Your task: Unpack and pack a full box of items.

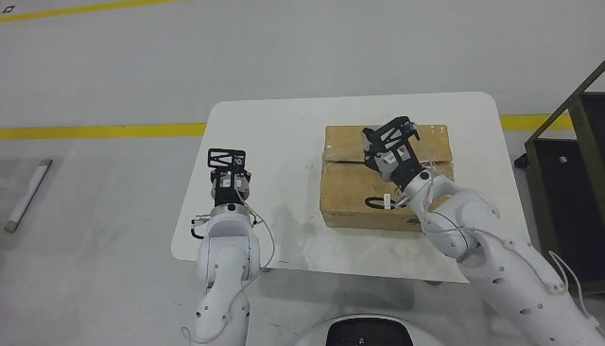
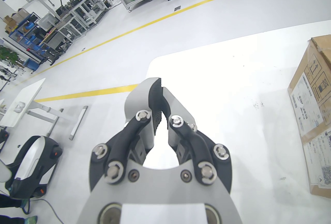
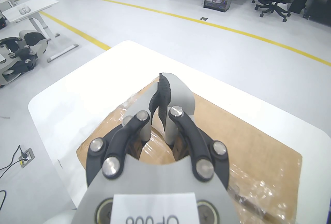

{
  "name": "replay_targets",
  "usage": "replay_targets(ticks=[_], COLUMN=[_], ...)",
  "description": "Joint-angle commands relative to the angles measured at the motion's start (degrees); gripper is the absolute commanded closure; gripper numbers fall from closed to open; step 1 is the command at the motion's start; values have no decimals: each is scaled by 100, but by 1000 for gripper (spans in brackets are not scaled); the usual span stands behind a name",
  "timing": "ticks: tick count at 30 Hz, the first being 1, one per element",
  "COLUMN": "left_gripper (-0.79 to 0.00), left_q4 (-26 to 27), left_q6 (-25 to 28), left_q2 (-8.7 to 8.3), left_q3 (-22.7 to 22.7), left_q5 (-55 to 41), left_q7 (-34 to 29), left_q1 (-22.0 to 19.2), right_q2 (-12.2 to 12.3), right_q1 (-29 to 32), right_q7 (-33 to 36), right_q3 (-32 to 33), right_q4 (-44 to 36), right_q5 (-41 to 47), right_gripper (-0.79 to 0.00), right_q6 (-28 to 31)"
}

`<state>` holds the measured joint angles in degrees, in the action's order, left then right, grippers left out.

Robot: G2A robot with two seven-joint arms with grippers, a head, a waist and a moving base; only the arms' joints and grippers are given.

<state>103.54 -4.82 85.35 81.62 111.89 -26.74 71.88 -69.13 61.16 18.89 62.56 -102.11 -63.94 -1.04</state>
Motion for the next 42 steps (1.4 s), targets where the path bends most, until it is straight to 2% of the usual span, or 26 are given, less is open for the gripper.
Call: replay_targets(ticks=[1, 9, 19, 25, 30, 42], left_gripper=[-785, -785, -785, -785, -785, -785], left_q4=[0, 0, 0, 0, 0, 0], left_q6=[0, 0, 0, 0, 0, 0], left_q2=[0, 0, 0, 0, 0, 0], left_q3=[0, 0, 0, 0, 0, 0], left_q5=[0, 0, 0, 0, 0, 0], left_q7=[0, 0, 0, 0, 0, 0], left_q1=[0, 0, 0, 0, 0, 0], right_q2=[0, -60, -611, -815, -809, -628], right_q1=[0, 32, -1368, -1496, -1248, -279], right_q7=[0, -233, -816, -735, -477, 91], right_q3=[0, -85, -1441, -1681, -1528, -813], right_q4=[0, 158, 2005, 2631, 2517, 1324], right_q5=[-1, -8, 150, 268, 208, -307], right_gripper=[0, 0, 0, 0, 0, 0], right_q6=[0, -125, -599, -1061, -1268, -1556])
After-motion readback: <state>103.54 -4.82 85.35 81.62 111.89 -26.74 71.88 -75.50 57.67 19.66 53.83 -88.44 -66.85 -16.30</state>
